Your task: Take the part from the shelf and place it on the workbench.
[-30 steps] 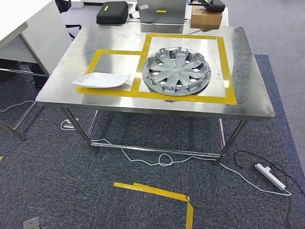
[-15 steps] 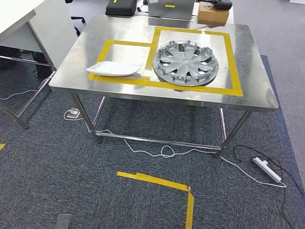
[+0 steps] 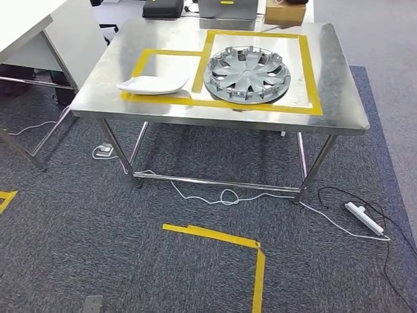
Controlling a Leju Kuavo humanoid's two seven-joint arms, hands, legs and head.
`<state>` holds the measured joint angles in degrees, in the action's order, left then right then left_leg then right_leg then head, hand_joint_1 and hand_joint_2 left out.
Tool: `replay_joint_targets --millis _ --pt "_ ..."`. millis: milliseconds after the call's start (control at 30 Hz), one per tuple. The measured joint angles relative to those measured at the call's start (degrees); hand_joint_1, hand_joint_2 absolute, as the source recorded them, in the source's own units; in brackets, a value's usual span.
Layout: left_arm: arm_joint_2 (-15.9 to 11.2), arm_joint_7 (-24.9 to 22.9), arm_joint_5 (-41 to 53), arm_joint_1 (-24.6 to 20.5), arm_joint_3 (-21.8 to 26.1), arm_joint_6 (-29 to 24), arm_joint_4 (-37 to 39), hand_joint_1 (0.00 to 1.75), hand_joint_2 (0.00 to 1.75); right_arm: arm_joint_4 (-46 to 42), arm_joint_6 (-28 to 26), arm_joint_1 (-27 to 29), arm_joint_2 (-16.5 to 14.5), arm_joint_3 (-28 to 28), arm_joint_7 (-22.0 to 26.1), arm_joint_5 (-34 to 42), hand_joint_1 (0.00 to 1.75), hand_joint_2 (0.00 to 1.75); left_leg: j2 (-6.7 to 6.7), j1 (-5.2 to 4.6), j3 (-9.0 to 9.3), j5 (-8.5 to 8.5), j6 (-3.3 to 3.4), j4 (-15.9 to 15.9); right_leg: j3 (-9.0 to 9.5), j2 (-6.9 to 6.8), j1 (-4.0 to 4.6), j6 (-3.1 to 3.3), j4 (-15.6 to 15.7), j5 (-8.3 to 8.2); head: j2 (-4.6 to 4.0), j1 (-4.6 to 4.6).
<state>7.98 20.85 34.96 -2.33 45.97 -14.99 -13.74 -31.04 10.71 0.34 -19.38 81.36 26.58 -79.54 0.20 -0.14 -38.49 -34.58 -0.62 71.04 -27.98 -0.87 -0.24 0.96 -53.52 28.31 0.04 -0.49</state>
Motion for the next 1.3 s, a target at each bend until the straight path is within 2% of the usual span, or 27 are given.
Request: replay_joint_targets --millis 33,67,100,167,233,333,400,433,467,500,533,567,600,667,700,767,833,867,933,1000,1033,1067,1100,1133,1200,1233,1300 --pt "0.02 0.01 -0.02 0.0 0.0 -0.01 0.01 0.0 0.0 -0.04 0.01 0.0 0.02 0.02 0.0 -0.02 0.0 0.0 0.0 0.2 0.08 -0.36 -0.2 1.86 -0.69 -0.06 0.02 -0.06 -0.26 -0.42 0.0 0.0" --pt "0.02 0.01 -0.03 0.0 0.01 -0.01 0.02 0.0 0.0 -0.08 0.01 0.0 0.03 0.03 0.0 -0.02 0.0 0.0 0.01 0.37 1.16 0.42 -0.34 1.51 -1.45 -0.08 0.0 -0.17 -0.57 -0.77 0.0 -0.01" --pt "0.02 0.01 -0.05 -0.01 0.01 -0.01 0.02 0.0 0.0 -0.1 0.02 0.0 0.03 0.05 0.0 -0.02 0.0 0.0 0.01 0.53 3.36 1.93 -0.41 -1.15 -2.19 -0.08 -0.03 -0.34 -0.95 -1.05 0.0 -0.02" --pt "0.02 0.01 -0.1 -0.07 0.03 -0.02 0.02 0.0 0.0 -0.13 0.08 -0.01 0.03 0.07 0.01 -0.06 0.0 0.0 -0.02 0.66 9.09 4.28 -0.35 -9.59 -3.4 -0.06 -0.02 -0.77 -1.81 -1.48 0.0 -0.04" --pt "0.03 0.01 -0.25 -0.15 0.11 -0.03 0.02 0.0 0.0 -0.14 0.08 -0.07 0.03 0.08 0.02 -0.16 0.0 0.0 -0.09 0.54 12.15 4.54 -0.03 -14.9 -4.18 -0.08 0.11 -1.43 -2.4 -2.01 0.0 -0.03" --pt "0.08 -0.04 -0.57 -0.04 0.37 -0.05 0.05 0.0 0.0 -0.14 -0.29 -0.12 -0.04 0.08 0.02 -0.62 0.0 0.0 -0.03 0.39 11.65 4.99 1.06 -15.72 -4.81 -0.03 0.05 -2.53 -2.7 -2.52 0.0 0.0" --pt "0.09 -0.13 -0.59 -0.06 0.5 -0.19 0.08 0.0 0.0 0.05 -0.45 -0.13 0.05 0.08 0.02 -1.28 0.0 0.0 0.14 0.43 10.79 6.01 2.23 -15.96 -6.18 0.25 -0.07 -2.99 -5.51 0.58 0.0 0.11" --pt "0.08 -0.16 -0.57 -0.11 0.58 -0.29 0.08 0.0 0.0 0.3 -0.51 -0.19 0.24 0.08 0.02 -1.66 0.0 0.0 0.21 0.36 10.2 6.58 2.66 -15.99 -7.37 0.42 -0.15 -3.11 -8.69 3.35 0.0 0.18" --pt "0.04 -0.21 -0.52 -0.11 0.67 -0.39 0.08 0.0 0.0 0.67 -0.61 -0.25 0.48 0.09 0.02 -1.97 0.0 0.0 0.21 0.2 9.47 7.15 2.94 -15.96 -8.67 0.53 -0.18 -3.2 -12.61 6.02 0.0 0.23" --pt "0.03 -0.27 -0.49 -0.08 0.75 -0.45 0.08 0.0 0.0 1.12 -0.8 -0.32 0.78 0.09 0.02 -2.26 0.0 0.0 0.22 0.0 8.73 7.73 3.08 -15.93 -9.59 0.59 -0.2 -3.24 -16.2 7.7 0.0 0.24" --pt "0.03 -0.35 -0.47 -0.03 0.84 -0.48 0.08 0.0 0.0 1.61 -1.03 -0.37 1.11 0.09 0.01 -2.56 0.0 0.0 0.22 -0.21 7.91 8.34 3.12 -15.89 -9.93 0.62 -0.2 -3.24 -18.71 8.3 0.0 0.25" --pt "0.03 -0.44 -0.54 0.01 0.97 -0.45 0.08 0.0 0.0 2.09 -1.31 -0.39 1.4 0.08 0.01 -2.83 0.0 0.0 0.22 -0.38 7.13 8.9 3.12 -15.84 -9.27 0.63 -0.2 -3.15 -19.11 7.59 0.0 0.26" --pt "0.03 -0.51 -0.75 0.04 1.19 -0.36 0.08 0.0 0.0 2.59 -1.61 -0.42 1.72 0.08 0.0 -3.11 0.0 0.0 0.17 -0.52 6.37 9.44 3.06 -15.77 -7.43 0.64 -0.18 -2.96 -17.23 6.01 0.0 0.25" --pt "0.02 -0.5 -1.22 0.06 1.78 0.0 0.08 0.0 0.0 3.61 -2.19 -0.64 2.26 0.07 0.0 -3.73 0.0 0.0 0.04 -0.73 5.08 10.4 2.79 -15.51 -1.26 0.73 -0.05 -2.43 -8.86 3.48 0.0 0.26" --pt "0.03 -0.39 -1.38 0.07 2.04 0.25 0.08 0.0 0.0 4.14 -2.5 -0.84 2.53 0.06 0.01 -4.03 0.0 0.0 -0.01 -0.82 4.56 10.86 2.57 -15.32 1.65 0.8 0.05 -2.2 -4.58 3.22 0.0 0.23" --pt "0.06 -0.1 -1.46 0.08 2.4 0.76 0.08 0.0 0.0 5.25 -3.24 -1.17 2.99 -0.01 0.01 -4.75 0.0 0.0 -0.01 -0.83 3.9 11.81 2.04 -15.07 4.01 0.89 0.37 -1.91 -0.28 3.71 0.0 0.21" --pt "0.1 0.11 -1.53 0.15 2.81 1.26 0.08 0.0 0.0 6.61 -4.38 -1.28 3.42 -0.17 -0.04 -5.66 0.0 0.0 -0.11 -0.65 3.48 12.27 1.41 -14.86 3.16 0.7 0.42 -1.21 0.05 3.08 0.0 0.27" --pt "0.11 0.17 -1.61 0.21 3.02 1.45 0.08 0.0 0.0 7.3 -4.99 -1.34 3.66 -0.25 -0.09 -6.06 0.0 0.0 -0.17 -0.56 3.09 11.31 1.08 -14.19 2.73 0.55 0.35 -0.66 0.08 2.57 0.0 0.23" --pt "0.11 0.26 -1.78 0.34 3.37 1.68 0.08 0.0 0.0 8.78 -6.08 -1.5 4.13 -0.42 -0.14 -6.6 0.0 0.0 -0.27 -0.28 1.65 6.4 0.46 -9.62 1.5 0.25 0.21 0.2 0.16 1.36 0.0 -0.01" --pt "0.18 0.33 -1.82 0.39 3.64 1.85 0.08 0.0 0.0 10.23 -6.98 -1.64 4.61 -0.62 -0.15 -6.89 0.0 0.0 -0.26 0.04 0.1 1.25 -0.04 -2.17 0.07 0.04 0.3 0.41 0.0 0.26 0.0 -0.22" --pt "0.21 0.36 -1.82 0.38 3.79 1.89 0.08 0.0 0.0 10.89 -7.31 -1.73 4.79 -0.71 -0.15 -6.96 0.0 0.0 -0.26 0.16 -0.04 0.35 -0.22 0.56 -0.69 -0.08 0.34 0.38 -0.18 -0.26 0.0 -0.21" --pt "0.23 0.37 -1.83 0.38 3.96 1.93 0.08 0.0 0.0 11.49 -7.57 -1.84 4.94 -0.79 -0.15 -7.0 0.0 0.0 -0.26 0.26 0.64 0.73 -0.35 1.56 -1.49 -0.17 0.34 0.29 -0.48 -0.77 0.0 -0.21" --pt "0.23 0.39 -1.89 0.37 4.13 1.95 0.08 0.0 0.0 12.04 -7.75 -1.97 5.09 -0.83 -0.15 -7.07 0.0 0.0 -0.26 0.35 2.31 2.07 -0.41 0.43 -2.35 -0.21 0.31 0.14 -0.9 -1.25 0.0 -0.22" --pt "0.22 0.4 -1.98 0.36 4.31 1.97 0.08 0.0 0.0 12.55 -7.86 -2.08 5.24 -0.87 -0.15 -7.14 0.0 0.0 -0.25 0.41 4.88 3.65 -0.39 -2.6 -3.15 -0.22 0.27 -0.06 -1.38 -1.66 0.0 -0.23" --pt "0.22 0.46 -2.24 0.29 4.62 2.02 0.08 0.0 0.0 13.44 -7.99 -2.17 5.61 -1.03 -0.15 -7.32 0.0 0.0 -0.25 0.36 10.58 4.68 -0.04 -10.79 -4.63 -0.26 0.3 -0.64 -2.37 -2.32 0.0 -0.22" --pt "0.23 0.48 -2.34 0.29 4.76 2.03 0.08 0.0 0.0 13.78 -8.02 -2.2 5.81 -1.11 -0.15 -7.37 0.0 0.0 -0.26 0.26 12.3 4.35 0.24 -13.66 -5.1 -0.32 0.34 -0.97 -2.72 -2.64 0.0 -0.21" --pt "0.26 0.52 -2.45 0.36 4.97 2.03 0.08 0.0 0.0 14.33 -8.07 -2.26 6.21 -1.27 -0.14 -7.41 0.0 0.0 -0.29 0.0 12.94 3.95 0.96 -15.58 -5.6 -0.44 0.32 -1.7 -2.95 -3.44 0.0 -0.17"
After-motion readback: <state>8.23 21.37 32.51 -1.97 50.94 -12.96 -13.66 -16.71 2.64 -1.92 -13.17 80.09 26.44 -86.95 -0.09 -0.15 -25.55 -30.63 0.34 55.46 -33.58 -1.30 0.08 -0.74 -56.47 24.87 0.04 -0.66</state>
